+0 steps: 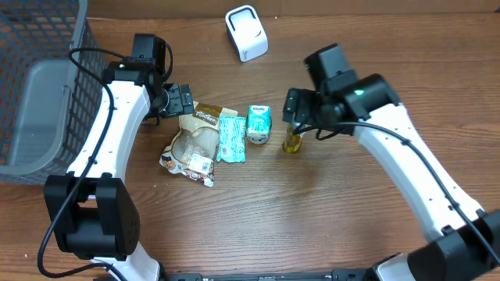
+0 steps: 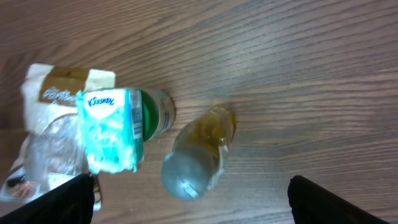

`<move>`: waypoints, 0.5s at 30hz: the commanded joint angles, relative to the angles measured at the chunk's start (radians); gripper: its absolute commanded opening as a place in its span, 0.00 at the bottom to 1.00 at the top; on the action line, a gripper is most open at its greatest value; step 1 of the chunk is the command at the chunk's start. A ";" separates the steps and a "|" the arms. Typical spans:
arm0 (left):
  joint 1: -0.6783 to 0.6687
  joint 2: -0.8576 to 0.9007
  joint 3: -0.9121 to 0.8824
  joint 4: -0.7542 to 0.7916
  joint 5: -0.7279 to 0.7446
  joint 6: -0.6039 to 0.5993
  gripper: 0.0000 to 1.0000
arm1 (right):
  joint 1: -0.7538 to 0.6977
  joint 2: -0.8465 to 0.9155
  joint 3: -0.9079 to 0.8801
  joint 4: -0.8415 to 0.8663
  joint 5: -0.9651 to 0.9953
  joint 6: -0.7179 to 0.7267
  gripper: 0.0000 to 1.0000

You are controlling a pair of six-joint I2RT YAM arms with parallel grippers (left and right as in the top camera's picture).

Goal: Scan the item barcode
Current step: 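Move the right gripper forward over the yellow oil bottle, then close the right gripper around the yellow bottle's neck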

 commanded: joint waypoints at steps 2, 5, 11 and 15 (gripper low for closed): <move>0.000 -0.008 0.011 0.000 -0.006 -0.003 1.00 | 0.015 0.061 0.023 0.011 0.099 0.094 0.96; 0.000 -0.008 0.011 0.000 -0.006 -0.003 1.00 | 0.015 0.111 0.023 0.011 0.098 0.130 0.96; 0.000 -0.008 0.011 0.000 -0.006 -0.003 1.00 | 0.015 0.171 0.022 0.010 0.080 0.145 0.95; 0.000 -0.008 0.011 0.000 -0.006 -0.003 1.00 | 0.015 0.184 0.010 0.021 0.080 0.160 0.94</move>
